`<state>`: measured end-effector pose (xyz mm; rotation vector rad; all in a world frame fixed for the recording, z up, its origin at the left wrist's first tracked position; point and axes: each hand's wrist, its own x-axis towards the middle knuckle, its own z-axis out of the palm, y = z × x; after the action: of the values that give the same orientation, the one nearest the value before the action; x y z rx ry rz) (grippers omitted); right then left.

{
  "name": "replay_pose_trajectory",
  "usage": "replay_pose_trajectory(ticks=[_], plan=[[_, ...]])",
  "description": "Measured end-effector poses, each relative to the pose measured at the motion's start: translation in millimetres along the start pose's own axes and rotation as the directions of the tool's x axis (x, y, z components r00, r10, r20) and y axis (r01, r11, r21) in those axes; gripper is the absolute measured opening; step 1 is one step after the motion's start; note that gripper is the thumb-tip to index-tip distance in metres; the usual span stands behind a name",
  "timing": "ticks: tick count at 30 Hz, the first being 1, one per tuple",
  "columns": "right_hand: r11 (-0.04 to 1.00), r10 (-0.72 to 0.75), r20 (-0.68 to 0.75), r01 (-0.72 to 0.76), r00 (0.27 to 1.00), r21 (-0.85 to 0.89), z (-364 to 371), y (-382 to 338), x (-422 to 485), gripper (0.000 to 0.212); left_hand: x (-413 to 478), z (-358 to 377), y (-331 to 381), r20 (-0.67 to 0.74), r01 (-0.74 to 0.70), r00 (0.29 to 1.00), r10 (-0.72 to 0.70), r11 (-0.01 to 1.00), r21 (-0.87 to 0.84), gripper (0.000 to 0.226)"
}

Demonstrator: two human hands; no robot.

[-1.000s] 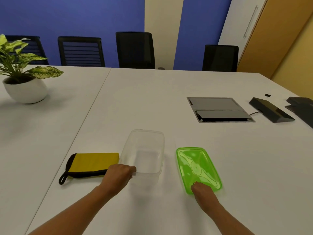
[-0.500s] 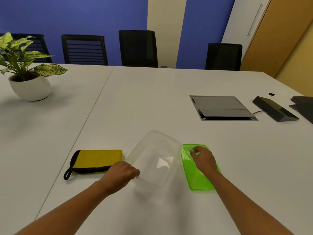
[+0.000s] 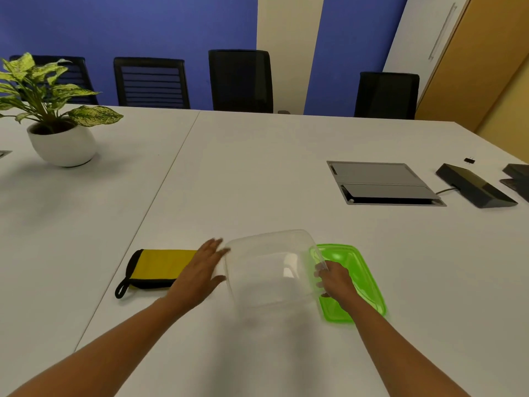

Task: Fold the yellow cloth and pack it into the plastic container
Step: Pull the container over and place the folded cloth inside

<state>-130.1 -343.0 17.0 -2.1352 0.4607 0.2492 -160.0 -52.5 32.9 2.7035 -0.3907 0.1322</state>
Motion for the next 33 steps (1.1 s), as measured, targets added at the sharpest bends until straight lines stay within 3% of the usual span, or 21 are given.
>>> replay_pose_trajectory(ticks=[1, 3, 5, 6, 7, 16, 23, 33], plan=[[1.0, 0.018, -0.034, -0.018, 0.999, 0.001, 3, 1, -1, 0.026, -3, 5, 3, 0.006, 0.183, 0.983, -0.184, 0.972, -0.15, 0.062], [0.998, 0.055, -0.073, -0.054, 0.996, 0.008, 10, 3, -3, 0.027, -7, 13, 11, 0.077, 0.438, 0.885, -0.458, 0.767, -0.47, 0.056], [0.997, 0.075, -0.093, -0.077, 0.993, -0.024, 16, 3, -5, 0.028, -10, 21, 20, 0.245, 0.549, 0.782, -0.574, 0.448, -0.705, 0.046], [0.995, 0.074, -0.095, -0.079, 0.993, -0.056, 19, 3, -5, 0.029, -10, 24, 23, 0.317, 0.573, 0.746, -0.586, 0.323, -0.753, 0.044], [0.993, 0.071, -0.091, -0.078, 0.993, -0.083, 22, 3, -6, 0.03, -10, 27, 24, 0.36, 0.592, 0.724, -0.589, 0.261, -0.762, 0.044], [0.995, 0.082, -0.009, -0.083, 0.997, -0.061, 39, 0, -10, 0.033, -7, 42, 16, 0.359, 0.663, 0.665, -0.655, 0.295, -0.688, 0.043], [0.995, 0.103, 0.046, -0.103, 0.994, -0.01, 41, 7, -14, 0.03, 3, 49, 9, 0.406, 0.703, 0.616, -0.675, 0.239, -0.67, 0.043], [0.998, 0.061, 0.032, -0.061, 0.998, 0.001, 44, 13, -5, 0.032, 4, 59, 7, 0.389, 0.686, 0.612, -0.688, 0.217, -0.695, 0.041]])
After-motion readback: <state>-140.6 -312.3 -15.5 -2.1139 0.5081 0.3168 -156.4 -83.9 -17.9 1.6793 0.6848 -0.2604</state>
